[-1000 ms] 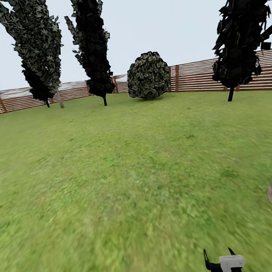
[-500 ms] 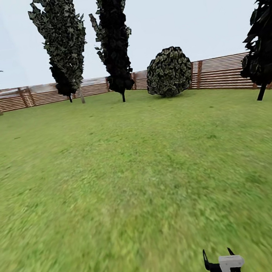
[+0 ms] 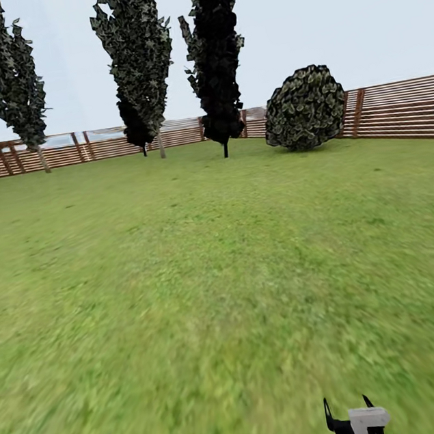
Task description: In the garden, pick up the pesticide atomizer on the floor and spray pesticide onto both trees until each tree trunk is fully covered.
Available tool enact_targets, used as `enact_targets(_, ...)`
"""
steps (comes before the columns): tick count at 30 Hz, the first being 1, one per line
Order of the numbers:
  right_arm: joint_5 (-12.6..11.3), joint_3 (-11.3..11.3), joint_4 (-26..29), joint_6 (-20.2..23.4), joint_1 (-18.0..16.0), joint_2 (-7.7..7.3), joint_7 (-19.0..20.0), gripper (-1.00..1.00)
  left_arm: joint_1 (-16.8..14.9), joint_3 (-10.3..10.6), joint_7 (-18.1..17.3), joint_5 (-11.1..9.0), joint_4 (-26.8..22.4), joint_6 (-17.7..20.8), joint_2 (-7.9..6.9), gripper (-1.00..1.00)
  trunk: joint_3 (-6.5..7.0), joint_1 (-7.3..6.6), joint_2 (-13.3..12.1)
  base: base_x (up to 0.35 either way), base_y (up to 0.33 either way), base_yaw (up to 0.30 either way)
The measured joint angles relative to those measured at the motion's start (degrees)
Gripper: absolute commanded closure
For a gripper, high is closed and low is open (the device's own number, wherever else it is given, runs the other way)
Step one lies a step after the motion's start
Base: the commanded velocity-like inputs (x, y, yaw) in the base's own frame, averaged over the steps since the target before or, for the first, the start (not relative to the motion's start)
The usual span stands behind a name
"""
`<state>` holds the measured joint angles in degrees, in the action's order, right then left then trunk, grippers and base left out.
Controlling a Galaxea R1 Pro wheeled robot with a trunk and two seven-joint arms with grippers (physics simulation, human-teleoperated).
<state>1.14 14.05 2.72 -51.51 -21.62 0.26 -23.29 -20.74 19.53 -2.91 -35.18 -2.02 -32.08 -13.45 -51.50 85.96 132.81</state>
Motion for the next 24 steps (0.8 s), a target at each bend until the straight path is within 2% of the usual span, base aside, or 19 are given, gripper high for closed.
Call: enact_targets(24,0.00,0.00,0.00,-0.01,0.00,0.00,0.00,-1.00,0.00,0.00,0.00,0.03,0.00,0.00,0.00,1.00,-0.55,0.00,0.00,0.000,0.000,0.287)
